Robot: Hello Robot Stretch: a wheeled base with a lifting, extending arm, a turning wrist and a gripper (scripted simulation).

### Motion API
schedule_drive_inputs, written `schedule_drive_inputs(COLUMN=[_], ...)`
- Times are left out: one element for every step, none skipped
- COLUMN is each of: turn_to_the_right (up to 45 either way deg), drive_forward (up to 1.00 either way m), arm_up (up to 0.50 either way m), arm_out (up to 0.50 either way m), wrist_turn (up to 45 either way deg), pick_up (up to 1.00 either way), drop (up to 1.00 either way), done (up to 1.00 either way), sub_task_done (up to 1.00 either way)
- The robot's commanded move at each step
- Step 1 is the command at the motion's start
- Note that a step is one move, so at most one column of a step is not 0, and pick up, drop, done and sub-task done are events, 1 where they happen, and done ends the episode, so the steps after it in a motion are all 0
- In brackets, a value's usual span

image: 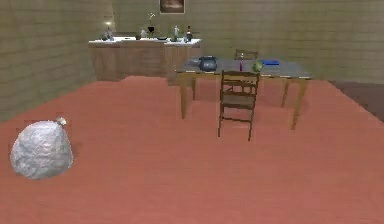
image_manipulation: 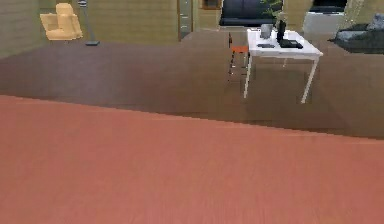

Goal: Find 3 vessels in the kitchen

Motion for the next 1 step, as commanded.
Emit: schedule_drive_inputs(turn_to_the_right=[0.0], drive_forward=[1.0], arm_up=[0.0], arm_out=[0.0], wrist_turn=[0.0], pick_up=[0.0], drop=[0.0], done=[0.0], sub_task_done=[0.0])
